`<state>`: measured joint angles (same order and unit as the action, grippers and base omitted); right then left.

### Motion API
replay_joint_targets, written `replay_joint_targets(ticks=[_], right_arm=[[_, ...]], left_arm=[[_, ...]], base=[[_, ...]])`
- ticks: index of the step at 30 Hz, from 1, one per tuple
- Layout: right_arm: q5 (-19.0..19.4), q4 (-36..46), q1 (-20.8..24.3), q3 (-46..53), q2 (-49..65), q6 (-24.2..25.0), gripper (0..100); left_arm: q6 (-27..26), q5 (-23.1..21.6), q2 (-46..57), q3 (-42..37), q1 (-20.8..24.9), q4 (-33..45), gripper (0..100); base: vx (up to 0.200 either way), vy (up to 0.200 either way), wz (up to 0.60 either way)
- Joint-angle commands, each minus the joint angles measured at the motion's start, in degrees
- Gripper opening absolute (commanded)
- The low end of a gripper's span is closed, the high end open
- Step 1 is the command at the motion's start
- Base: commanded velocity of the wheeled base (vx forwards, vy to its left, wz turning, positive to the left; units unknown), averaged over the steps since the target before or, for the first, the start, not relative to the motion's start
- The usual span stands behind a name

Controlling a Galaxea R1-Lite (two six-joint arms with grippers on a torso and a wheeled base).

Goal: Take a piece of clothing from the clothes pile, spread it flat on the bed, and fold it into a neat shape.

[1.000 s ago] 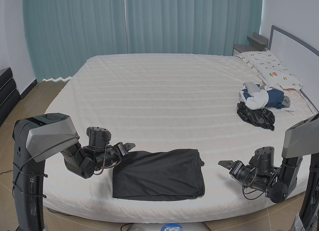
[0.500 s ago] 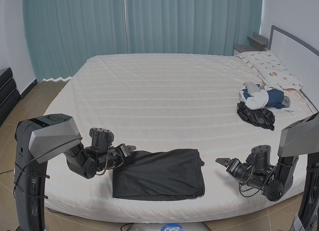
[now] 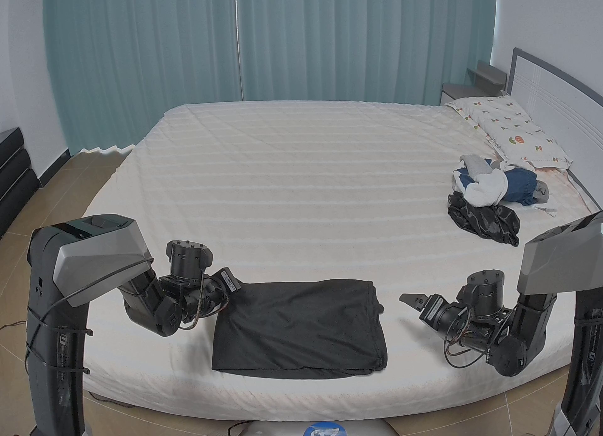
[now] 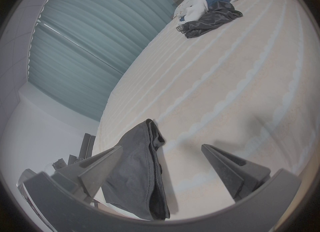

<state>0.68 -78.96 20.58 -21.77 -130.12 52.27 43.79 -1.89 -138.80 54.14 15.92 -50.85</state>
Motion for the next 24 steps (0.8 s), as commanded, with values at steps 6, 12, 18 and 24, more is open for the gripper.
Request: replay_joint_targets(ticks=[6, 12, 18, 24], right_arm=[[0.0, 9.0, 2.6, -14.4, -4.4, -3.8, 100], [0.0, 17.2, 3.8, -26.6, -8.4, -4.2, 100], [0.0, 20.7, 4.1, -35.2, -13.0, -6.7, 100], [-0.1, 23.4, 4.2, -41.2, -16.3, -7.4, 100]], left_arm=[[0.4, 0.4, 0.1, -0.6, -0.4, -0.3, 0], [0.7, 0.4, 0.2, -1.3, -0.8, -0.4, 0], [0.9, 0.2, 0.1, -1.7, -0.9, -0.5, 0], [0.9, 0.1, 0.1, -1.8, -1.1, -0.5, 0]], base=[[0.000, 0.000, 0.00], [0.000, 0.000, 0.00], [0.000, 0.000, 0.00], [0.000, 0.000, 0.00]])
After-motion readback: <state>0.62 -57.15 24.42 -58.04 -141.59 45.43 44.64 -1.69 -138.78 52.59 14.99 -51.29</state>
